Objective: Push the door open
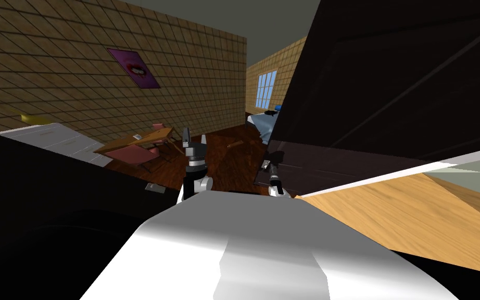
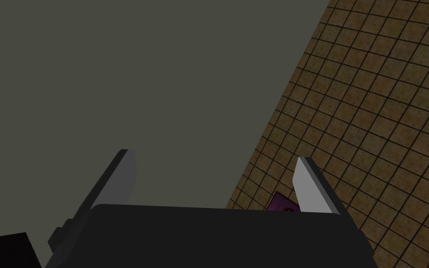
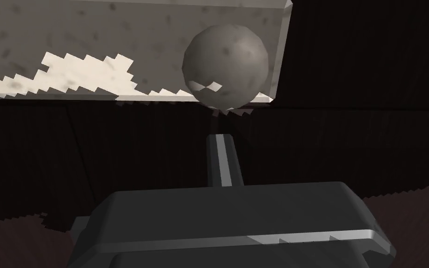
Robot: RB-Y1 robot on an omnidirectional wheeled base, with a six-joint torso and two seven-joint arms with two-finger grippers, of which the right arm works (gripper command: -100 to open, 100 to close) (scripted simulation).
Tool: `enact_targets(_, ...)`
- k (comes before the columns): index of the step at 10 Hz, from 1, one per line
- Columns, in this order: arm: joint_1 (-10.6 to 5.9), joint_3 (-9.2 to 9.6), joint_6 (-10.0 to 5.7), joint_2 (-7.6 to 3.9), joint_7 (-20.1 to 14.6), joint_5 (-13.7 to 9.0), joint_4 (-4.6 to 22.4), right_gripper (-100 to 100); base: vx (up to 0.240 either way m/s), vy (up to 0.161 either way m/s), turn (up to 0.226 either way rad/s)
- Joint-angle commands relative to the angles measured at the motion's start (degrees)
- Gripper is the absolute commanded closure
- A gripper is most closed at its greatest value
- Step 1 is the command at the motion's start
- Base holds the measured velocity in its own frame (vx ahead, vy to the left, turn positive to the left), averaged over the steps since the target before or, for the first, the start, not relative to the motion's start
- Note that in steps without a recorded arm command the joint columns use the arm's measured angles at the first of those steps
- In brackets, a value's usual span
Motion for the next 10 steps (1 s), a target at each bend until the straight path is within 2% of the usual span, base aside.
enact_targets(1, 0.07, 0.07, 0.4, 0.24, -0.1, -0.1, -0.3, -100, -0.195, 0.063, -0.02)
enact_targets(7, -0.11, -0.15, 1.31, 1.9, -0.4, -0.7, -1.0, -100, -0.194, 0.103, -0.044)
enact_targets(8, -0.06, -0.12, 1.19, 1.69, -0.4, -0.6, -0.9, -100, -0.089, 0.049, -0.014)
enact_targets(10, -0.04, -0.35, 0.88, 1.31, -0.3, -0.8, -0.7, -100, 0.174, -0.027, 0.03)
